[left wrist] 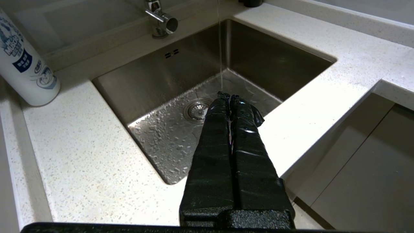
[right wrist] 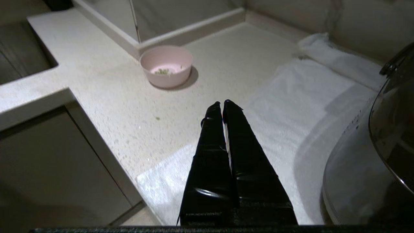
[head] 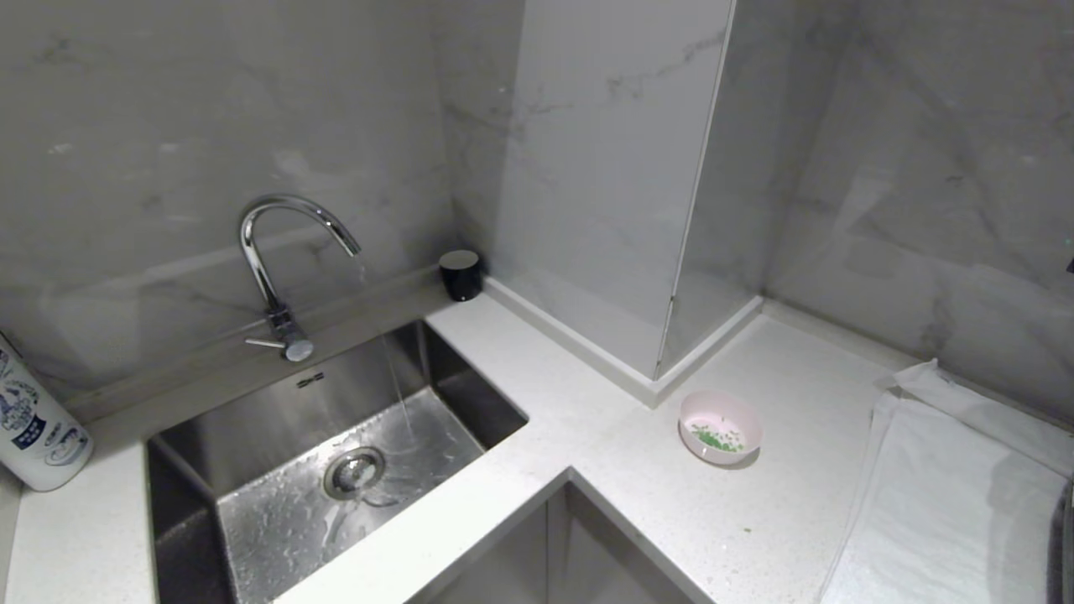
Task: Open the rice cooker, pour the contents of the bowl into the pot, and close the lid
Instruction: Pick up the bowl on the table
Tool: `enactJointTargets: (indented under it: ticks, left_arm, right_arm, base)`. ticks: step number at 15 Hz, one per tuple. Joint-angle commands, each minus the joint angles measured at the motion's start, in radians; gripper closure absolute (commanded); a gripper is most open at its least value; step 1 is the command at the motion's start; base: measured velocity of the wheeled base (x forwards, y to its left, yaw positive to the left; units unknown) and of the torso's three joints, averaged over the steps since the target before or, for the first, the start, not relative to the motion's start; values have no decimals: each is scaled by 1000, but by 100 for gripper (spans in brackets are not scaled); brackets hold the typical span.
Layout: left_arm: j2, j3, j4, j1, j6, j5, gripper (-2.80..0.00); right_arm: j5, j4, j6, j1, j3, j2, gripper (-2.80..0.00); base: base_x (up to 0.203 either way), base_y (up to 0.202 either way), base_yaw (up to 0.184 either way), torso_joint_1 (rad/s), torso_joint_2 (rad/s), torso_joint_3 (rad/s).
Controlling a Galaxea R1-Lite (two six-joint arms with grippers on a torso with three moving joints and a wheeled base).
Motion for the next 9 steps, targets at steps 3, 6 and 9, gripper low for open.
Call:
enactJointTargets:
  ticks: [3,6,9]
  left_arm:
    - [-2,-1,3,0,-6,0,0]
    - [-2,-3,3,0,-21,10,0]
    - [-2,-3,3,0,-32,11,0]
  right_arm:
    - [24,18,57,3,-173,352,0]
    - [54,19,94,6,-369,755,0]
    - [97,23,112,9,-573,1152,0]
  base:
    - [0,0,0,0,0,0]
    - [0,0,0,0,0,0]
    - [0,0,0,0,0,0]
